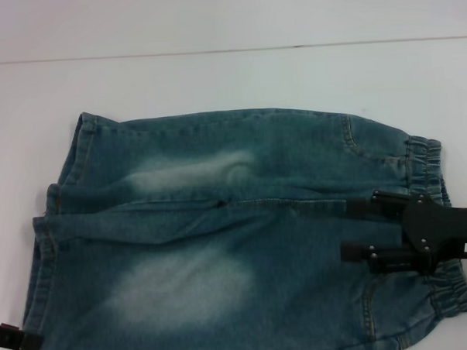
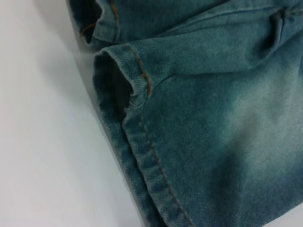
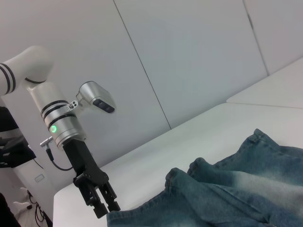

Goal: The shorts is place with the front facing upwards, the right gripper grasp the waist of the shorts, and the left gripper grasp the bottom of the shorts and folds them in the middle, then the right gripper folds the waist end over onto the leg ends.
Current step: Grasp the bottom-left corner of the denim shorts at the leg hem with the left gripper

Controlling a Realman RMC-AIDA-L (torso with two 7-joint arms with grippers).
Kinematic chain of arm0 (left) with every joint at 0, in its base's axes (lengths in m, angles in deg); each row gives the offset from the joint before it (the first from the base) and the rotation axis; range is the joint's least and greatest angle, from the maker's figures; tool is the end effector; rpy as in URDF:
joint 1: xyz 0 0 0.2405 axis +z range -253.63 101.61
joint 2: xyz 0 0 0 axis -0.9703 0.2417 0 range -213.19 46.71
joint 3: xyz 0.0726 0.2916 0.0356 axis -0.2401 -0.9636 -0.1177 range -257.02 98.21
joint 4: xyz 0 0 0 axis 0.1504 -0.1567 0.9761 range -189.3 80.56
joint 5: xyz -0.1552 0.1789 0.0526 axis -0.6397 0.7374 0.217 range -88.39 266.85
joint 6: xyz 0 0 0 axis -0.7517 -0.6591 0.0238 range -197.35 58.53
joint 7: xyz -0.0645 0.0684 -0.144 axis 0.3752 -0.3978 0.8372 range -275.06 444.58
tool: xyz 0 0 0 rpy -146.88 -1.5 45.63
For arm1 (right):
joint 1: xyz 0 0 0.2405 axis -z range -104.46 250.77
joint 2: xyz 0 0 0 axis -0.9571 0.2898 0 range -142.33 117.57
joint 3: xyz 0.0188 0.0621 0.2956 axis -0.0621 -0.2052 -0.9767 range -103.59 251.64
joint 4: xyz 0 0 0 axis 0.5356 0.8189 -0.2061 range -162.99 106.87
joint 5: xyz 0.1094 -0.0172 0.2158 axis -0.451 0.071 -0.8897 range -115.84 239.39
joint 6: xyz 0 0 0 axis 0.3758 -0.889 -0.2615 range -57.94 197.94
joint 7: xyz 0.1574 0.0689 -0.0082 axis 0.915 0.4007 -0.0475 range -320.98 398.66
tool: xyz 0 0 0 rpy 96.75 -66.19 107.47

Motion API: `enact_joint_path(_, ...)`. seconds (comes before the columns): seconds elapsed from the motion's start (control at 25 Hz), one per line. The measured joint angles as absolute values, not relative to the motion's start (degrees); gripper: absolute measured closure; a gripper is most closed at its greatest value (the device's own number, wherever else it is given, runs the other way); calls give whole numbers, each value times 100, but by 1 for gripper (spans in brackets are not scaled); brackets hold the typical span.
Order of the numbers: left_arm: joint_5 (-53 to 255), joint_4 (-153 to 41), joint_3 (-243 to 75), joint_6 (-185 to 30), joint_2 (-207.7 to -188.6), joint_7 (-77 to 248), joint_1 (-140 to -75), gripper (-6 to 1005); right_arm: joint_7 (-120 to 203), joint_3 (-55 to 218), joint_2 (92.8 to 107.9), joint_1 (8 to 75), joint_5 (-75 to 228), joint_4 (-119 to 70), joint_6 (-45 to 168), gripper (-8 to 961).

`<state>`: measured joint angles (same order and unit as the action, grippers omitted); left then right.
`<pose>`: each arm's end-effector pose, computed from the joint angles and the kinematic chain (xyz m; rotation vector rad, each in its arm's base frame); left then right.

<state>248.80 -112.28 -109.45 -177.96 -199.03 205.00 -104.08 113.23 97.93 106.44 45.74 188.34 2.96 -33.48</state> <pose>-0.3960 0.3113 0.0443 -2.5057 -1.6819 0.2390 0.3343 0.3203 -0.0463 -2.7858 0.7716 0.8954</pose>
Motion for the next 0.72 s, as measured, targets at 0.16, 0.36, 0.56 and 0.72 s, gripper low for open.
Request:
enact_joint_path(0.16, 24928, -11252, -10958, -17767, -19938, 20528, -10422, 338, 11323, 9793, 10644, 4574, 18834, 297, -3344, 30)
enact_joint_path(0.36, 25054, -11331, -10963, -17751, -19954, 20591, -10437, 337, 11330, 9793, 10644, 4580, 18834, 296, -3344, 31)
enact_joint_path(0.56, 25127, -11320, -11051, -17763, -20012, 20594, -10449, 338, 11320, 9793, 10645, 4582, 18834, 297, -3344, 31)
enact_joint_path(0.72, 25125, -11328, -11140, -17763, -20033, 20596, -10450, 339, 11322, 9792, 10645, 4582, 18834, 296, -3344, 32)
